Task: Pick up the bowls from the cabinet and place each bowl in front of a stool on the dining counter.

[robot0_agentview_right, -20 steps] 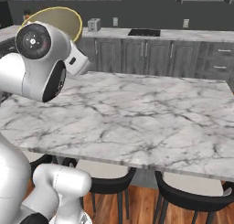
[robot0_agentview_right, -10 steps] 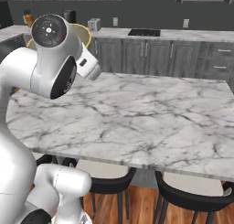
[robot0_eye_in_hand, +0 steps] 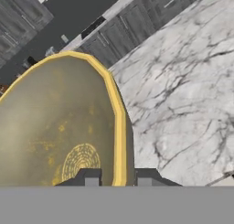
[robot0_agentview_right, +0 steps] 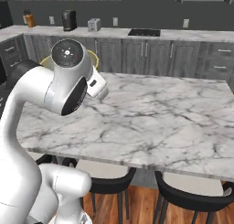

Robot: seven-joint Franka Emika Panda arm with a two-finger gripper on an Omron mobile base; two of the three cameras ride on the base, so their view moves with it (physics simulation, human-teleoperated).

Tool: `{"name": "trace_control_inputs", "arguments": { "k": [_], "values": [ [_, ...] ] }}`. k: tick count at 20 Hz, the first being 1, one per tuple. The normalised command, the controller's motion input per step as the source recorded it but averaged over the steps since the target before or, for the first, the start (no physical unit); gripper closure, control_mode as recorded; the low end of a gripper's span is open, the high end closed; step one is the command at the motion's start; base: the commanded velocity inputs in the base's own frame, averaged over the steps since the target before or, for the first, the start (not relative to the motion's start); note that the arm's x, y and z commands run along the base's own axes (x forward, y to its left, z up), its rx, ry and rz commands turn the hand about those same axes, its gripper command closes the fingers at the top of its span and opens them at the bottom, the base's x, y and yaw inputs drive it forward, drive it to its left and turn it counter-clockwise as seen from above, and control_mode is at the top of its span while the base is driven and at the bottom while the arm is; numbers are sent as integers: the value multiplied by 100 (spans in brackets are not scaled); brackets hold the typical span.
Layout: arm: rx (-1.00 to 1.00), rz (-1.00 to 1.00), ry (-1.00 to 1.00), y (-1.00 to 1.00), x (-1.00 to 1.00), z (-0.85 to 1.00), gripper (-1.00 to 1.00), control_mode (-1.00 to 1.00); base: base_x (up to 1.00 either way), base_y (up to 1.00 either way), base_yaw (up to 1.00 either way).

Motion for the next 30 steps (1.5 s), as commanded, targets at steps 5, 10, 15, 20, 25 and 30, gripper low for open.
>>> {"name": "trace_control_inputs", "arguments": {
  "k": [5,10,15,20,25,30],
  "values": [
    [0,0,5,-35,12,-64,100,-100,0,0,0],
    [0,0,14,-37,15,-47,100,-100,0,0,0],
    [0,0,24,-28,23,-32,100,-100,0,0,0],
    [0,-1,22,-14,30,-38,100,-100,0,0,0],
    [0,0,0,0,29,-63,100,-100,0,0,0],
    [0,0,-21,10,18,-56,100,-100,0,0,0]
  ]
}}
